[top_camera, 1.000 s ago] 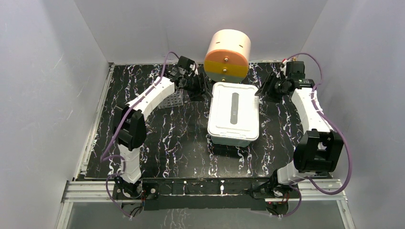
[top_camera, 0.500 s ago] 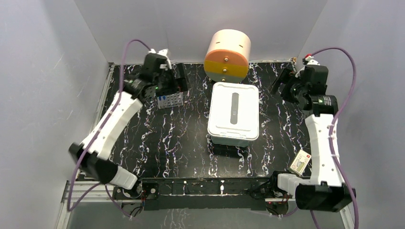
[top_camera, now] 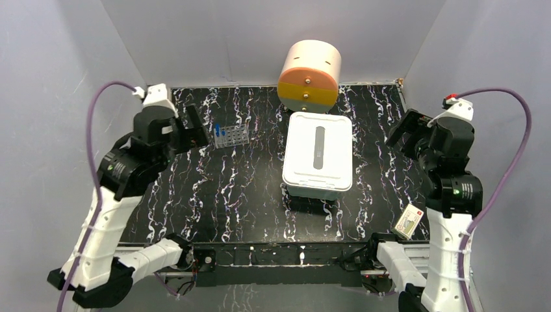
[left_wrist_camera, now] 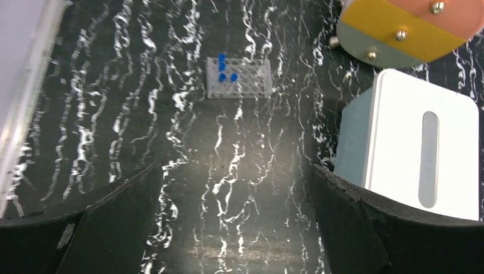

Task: Organize the chemistry lab equipment

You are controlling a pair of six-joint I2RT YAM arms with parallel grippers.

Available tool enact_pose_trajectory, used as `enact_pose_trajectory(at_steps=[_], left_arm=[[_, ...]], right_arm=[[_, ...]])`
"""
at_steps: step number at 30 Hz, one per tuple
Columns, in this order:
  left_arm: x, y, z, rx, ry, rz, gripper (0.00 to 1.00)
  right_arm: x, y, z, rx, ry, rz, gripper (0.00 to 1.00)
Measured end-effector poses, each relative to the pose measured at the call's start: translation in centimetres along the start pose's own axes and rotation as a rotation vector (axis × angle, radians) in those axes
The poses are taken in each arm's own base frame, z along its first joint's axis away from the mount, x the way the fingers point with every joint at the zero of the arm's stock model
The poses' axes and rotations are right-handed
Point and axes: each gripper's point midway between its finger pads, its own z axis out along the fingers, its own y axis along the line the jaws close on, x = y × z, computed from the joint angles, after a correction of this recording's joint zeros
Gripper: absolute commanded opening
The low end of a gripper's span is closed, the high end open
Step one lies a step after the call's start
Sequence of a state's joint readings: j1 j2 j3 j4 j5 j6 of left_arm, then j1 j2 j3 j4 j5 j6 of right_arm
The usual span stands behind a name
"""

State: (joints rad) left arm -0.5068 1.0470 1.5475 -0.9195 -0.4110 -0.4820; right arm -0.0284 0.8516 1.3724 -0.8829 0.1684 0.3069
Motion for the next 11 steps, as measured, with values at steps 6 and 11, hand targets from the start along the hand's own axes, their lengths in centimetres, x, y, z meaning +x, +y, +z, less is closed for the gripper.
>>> enact_pose_trajectory(at_steps=[6,11], left_arm=[[-3.9,3.1,-4.8,-0.065,-0.154,0.005,0.98],[-4.3,4.7,-6.6,-0.093,-0.195,0.010,0.98]], right_arm=[[-1.7,-0.9,-1.9,0.047,-0.059,-0.018,0.99],[-1.8,-1.1,-2.1,0.056,-0.066,-0.015,0.99]])
